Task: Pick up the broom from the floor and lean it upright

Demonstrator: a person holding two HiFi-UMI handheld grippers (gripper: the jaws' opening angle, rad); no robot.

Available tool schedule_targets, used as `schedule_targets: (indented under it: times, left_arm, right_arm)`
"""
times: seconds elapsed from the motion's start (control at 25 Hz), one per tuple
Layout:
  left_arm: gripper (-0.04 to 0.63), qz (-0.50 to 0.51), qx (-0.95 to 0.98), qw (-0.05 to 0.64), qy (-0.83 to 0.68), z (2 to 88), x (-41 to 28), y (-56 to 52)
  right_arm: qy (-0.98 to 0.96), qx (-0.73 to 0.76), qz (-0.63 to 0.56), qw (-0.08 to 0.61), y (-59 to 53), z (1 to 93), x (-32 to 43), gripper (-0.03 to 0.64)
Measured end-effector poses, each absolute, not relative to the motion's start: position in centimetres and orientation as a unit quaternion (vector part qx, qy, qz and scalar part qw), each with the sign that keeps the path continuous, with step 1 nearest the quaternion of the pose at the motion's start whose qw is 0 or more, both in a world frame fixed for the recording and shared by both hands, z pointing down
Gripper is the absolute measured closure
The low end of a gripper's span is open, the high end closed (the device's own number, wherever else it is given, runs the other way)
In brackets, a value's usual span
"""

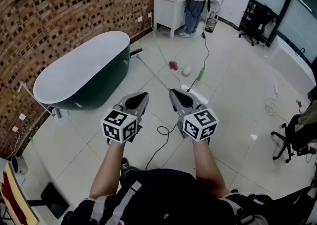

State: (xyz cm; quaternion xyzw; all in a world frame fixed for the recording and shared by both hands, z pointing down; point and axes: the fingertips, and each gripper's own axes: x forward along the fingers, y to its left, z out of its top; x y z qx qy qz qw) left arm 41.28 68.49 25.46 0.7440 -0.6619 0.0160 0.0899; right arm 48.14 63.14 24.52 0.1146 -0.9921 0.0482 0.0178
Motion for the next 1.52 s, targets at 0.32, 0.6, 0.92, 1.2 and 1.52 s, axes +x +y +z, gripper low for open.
schedule_targets:
  times: [0.32, 0.6, 0.92, 1.2, 1.52]
  left_arm:
    - [0.594, 0.028, 0.740, 0.101, -0.664, 26.5, 41.5, 66.9]
    - [0.594, 0.032, 0.730, 0.108, -0.674, 27.4, 39.0, 66.0]
    - [0.594, 0.016, 0.728, 0.125, -0.674, 29.1, 31.1, 62.9]
    - [0.594, 0.009, 0.743, 0.135, -0.655, 30.2, 22.5, 58.0]
    - [0.594, 0.009, 0.766, 0.157, -0.623, 31.7, 13.1, 54.2]
  right_arm:
    - [-0.992, 0.107, 0.063, 0.019, 61.4, 25.6, 48.2, 0.614]
    - [-0.992, 0.096, 0.076, 0.025, 60.0, 26.8, 45.9, 0.613]
    - [-0.991, 0.097, 0.078, 0.054, 56.7, 28.4, 38.5, 0.612]
    - [-0.986, 0.118, 0.077, 0.084, 52.1, 29.3, 30.3, 0.614]
    - [-0.980, 0.155, 0.081, 0.096, 47.7, 29.5, 20.6, 0.612]
